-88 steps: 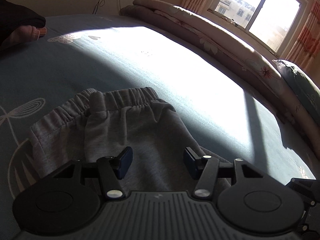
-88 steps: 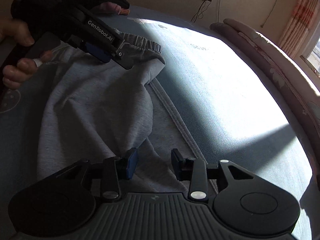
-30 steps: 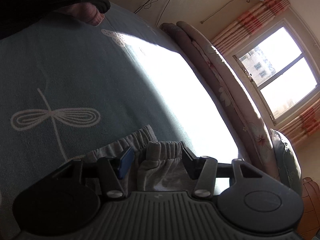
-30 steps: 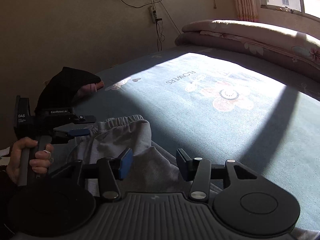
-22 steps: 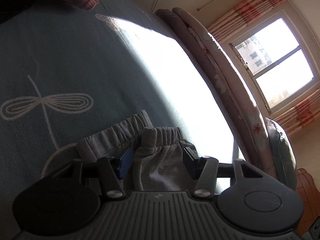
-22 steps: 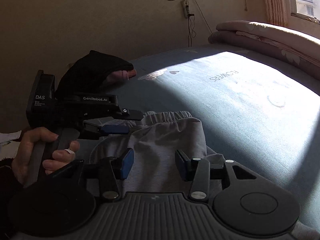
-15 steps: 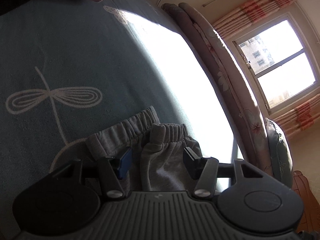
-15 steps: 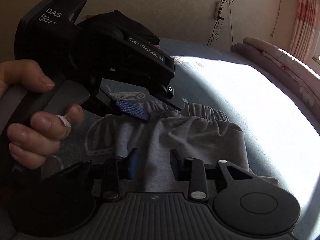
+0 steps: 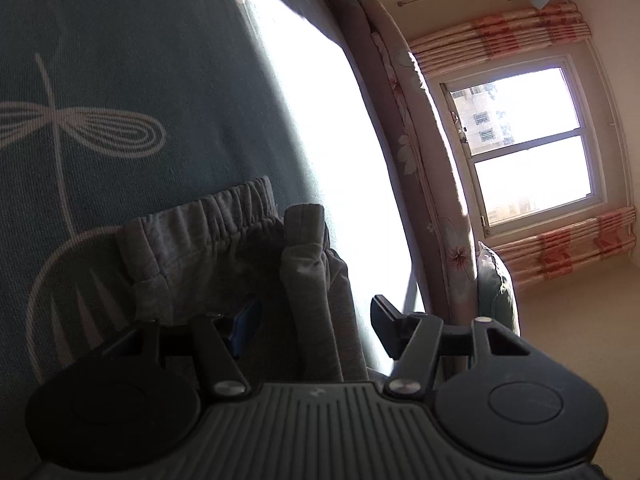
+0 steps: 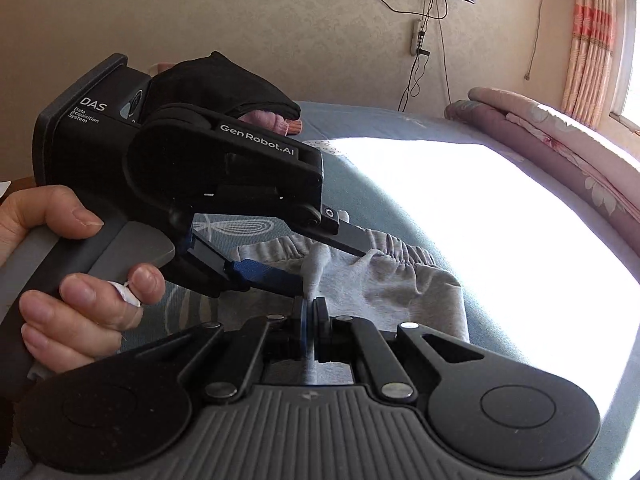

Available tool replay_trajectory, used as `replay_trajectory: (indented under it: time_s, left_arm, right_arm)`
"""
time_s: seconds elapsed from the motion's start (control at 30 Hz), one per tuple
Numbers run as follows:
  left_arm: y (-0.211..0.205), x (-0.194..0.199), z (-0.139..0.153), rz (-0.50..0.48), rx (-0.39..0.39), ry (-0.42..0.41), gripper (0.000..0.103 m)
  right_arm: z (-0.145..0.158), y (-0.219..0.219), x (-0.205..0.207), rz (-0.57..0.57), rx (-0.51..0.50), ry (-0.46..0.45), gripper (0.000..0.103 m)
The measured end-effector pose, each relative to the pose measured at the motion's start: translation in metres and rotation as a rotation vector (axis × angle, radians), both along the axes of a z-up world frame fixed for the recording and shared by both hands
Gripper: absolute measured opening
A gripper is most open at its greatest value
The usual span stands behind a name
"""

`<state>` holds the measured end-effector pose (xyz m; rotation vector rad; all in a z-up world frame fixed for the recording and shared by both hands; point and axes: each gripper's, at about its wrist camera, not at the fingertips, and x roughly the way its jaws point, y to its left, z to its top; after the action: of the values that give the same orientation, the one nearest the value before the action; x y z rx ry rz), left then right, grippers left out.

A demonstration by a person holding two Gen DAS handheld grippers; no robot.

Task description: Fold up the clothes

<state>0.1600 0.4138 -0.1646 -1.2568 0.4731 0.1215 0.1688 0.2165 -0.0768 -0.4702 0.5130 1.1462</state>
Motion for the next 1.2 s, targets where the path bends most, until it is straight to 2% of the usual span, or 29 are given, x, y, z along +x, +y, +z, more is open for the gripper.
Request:
replay_trajectory:
  time_s: [0.27, 0.37, 0.43, 0.47, 0.53, 0.6, 0.67, 0.8, 0.87, 0.97, 1.03, 1.2]
  left_arm:
    - [0.000, 0.032, -0.019, 0.014, -0.020, -0.002, 0.059]
    - [-0.002, 0.029, -0.018, 0.019, 0.029, 0.023, 0.045]
    - [-0.003, 0.025, -0.015, 0.028, 0.098, 0.070, 0.011]
    - [-0.003, 0.022, -0.013, 0.039, 0.112, 0.077, 0.010]
    - [-0.002, 0.017, -0.009, 0.059, 0.123, 0.074, 0.009]
    - [-0.003, 0.011, 0.002, 0.091, 0.169, 0.069, 0.008]
    - [-0.004, 0.002, 0.015, 0.127, 0.228, 0.060, 0.008]
    - [-0.006, -0.017, 0.038, 0.182, 0.328, 0.014, 0.008]
    - [-0.007, -0.017, 0.041, 0.183, 0.370, 0.032, 0.008]
    - [-0.007, -0.013, 0.038, 0.162, 0.388, 0.118, 0.008]
    - [-0.007, -0.011, 0.036, 0.163, 0.399, 0.144, 0.008]
    - [-0.008, -0.017, 0.044, 0.158, 0.404, 0.104, 0.008]
  right_arm:
    - [0.010, -0.035, -0.008, 0.011, 0.009, 0.152, 0.005]
    - [0.018, -0.062, -0.018, 0.003, 0.031, 0.185, 0.009]
    - [0.025, -0.088, -0.029, -0.015, 0.043, 0.173, 0.013]
    - [0.028, -0.101, -0.035, -0.024, 0.048, 0.167, 0.014]
    - [0.031, -0.126, -0.045, -0.044, 0.047, 0.148, 0.022]
    - [0.031, -0.148, -0.055, -0.066, 0.029, 0.121, 0.024]
    - [0.028, -0.164, -0.062, -0.101, 0.009, 0.096, 0.025]
    - [0.021, -0.187, -0.064, -0.166, 0.001, 0.113, 0.025]
    - [0.018, -0.195, -0.063, -0.189, 0.016, 0.132, 0.025]
    - [0.013, -0.200, -0.061, -0.213, 0.026, 0.145, 0.025]
    - [0.013, -0.198, -0.060, -0.213, 0.026, 0.136, 0.025]
    - [0.013, -0.193, -0.052, -0.230, 0.032, 0.132, 0.030]
